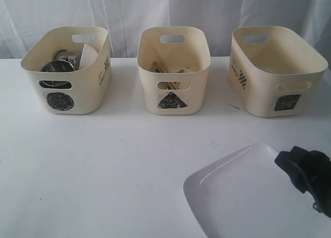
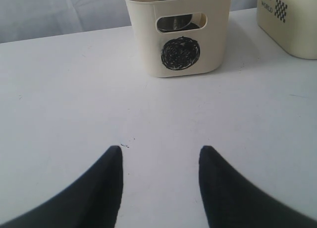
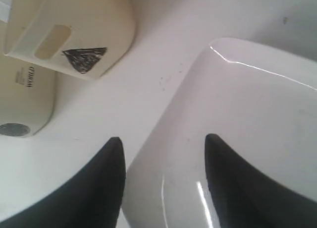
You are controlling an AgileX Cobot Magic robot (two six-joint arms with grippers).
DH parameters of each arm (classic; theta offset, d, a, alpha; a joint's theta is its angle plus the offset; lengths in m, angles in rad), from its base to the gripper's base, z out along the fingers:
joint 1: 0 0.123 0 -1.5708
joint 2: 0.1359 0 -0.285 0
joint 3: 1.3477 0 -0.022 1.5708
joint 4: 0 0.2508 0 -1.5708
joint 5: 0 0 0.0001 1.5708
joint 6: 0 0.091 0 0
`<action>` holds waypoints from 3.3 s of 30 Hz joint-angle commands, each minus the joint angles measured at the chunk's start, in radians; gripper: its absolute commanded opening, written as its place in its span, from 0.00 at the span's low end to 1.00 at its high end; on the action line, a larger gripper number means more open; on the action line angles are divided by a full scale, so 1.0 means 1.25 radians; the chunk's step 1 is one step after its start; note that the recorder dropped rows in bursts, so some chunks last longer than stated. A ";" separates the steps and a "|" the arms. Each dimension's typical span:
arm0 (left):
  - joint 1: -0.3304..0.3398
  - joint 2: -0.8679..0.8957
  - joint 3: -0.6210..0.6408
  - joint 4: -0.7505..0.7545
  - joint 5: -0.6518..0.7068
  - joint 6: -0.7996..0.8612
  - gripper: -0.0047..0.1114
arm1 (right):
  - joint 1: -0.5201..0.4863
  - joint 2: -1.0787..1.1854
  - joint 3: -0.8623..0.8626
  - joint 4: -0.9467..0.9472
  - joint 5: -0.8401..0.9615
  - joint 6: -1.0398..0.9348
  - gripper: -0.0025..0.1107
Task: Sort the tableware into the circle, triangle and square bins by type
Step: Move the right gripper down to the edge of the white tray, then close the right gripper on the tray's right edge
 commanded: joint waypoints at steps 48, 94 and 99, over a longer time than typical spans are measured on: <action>0.002 -0.004 0.002 -0.006 -0.004 -0.005 0.49 | 0.044 0.593 -0.689 -1.009 0.817 0.064 0.50; 0.002 -0.004 0.002 -0.006 -0.004 -0.005 0.49 | -0.371 0.785 -0.688 -0.660 0.819 -0.376 0.50; 0.002 -0.004 0.002 -0.006 -0.004 -0.005 0.49 | -0.373 0.816 -0.688 -0.657 0.819 -0.387 0.50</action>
